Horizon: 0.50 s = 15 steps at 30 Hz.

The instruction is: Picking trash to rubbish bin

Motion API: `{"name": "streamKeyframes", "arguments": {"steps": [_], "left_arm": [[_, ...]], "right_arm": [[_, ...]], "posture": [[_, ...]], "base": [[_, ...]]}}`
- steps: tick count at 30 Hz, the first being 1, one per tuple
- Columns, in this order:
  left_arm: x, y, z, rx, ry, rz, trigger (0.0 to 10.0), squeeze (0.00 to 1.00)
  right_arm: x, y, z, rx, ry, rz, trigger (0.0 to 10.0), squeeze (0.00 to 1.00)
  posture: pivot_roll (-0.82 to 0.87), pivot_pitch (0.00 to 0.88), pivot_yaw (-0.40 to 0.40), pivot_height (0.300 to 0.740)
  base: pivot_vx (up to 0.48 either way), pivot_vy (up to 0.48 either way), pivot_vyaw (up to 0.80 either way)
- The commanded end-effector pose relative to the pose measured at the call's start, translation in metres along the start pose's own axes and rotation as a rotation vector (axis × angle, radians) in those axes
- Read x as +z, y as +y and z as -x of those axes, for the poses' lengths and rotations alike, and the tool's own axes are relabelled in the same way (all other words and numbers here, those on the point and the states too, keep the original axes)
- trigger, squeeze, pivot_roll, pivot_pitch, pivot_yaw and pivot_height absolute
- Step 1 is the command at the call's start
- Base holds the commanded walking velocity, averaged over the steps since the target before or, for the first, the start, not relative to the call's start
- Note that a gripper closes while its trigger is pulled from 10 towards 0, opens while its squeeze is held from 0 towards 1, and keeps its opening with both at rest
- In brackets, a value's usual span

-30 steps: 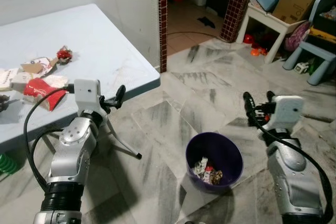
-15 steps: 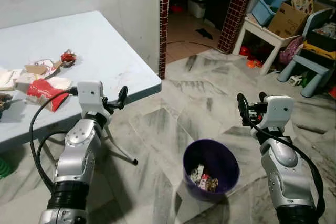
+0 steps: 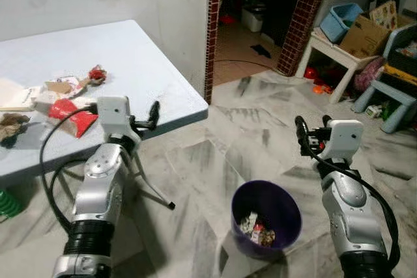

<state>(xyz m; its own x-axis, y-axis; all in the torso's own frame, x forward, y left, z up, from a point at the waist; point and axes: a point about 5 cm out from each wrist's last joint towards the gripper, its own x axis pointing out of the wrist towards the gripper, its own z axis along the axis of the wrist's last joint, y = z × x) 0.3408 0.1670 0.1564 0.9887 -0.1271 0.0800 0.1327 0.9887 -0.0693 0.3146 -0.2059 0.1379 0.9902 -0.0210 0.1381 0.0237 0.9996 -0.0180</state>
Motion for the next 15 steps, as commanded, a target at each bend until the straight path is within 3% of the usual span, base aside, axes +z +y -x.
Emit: {"name": "streamKeyframes", "arguments": {"steps": [1, 15], "left_arm": [[-0.0025, -0.0021, 0.0001, -0.017, 0.019, -0.023, 10.0, 0.0], [-0.0045, -0.0103, 0.0021, -0.032, 0.027, -0.027, 10.0, 0.0]], "right_arm": [[-0.0005, -0.0004, -0.0009, 0.002, 0.002, -0.001, 10.0, 0.0], [-0.0041, -0.0005, 0.0028, 0.006, 0.012, -0.002, 10.0, 0.0]], "posture": [[-0.02, 0.0, -0.034, 0.74], [-0.01, 0.0, -0.039, 0.74]], "base": [[0.0, 0.0, 0.8], [0.0, 0.0, 0.8]]}}
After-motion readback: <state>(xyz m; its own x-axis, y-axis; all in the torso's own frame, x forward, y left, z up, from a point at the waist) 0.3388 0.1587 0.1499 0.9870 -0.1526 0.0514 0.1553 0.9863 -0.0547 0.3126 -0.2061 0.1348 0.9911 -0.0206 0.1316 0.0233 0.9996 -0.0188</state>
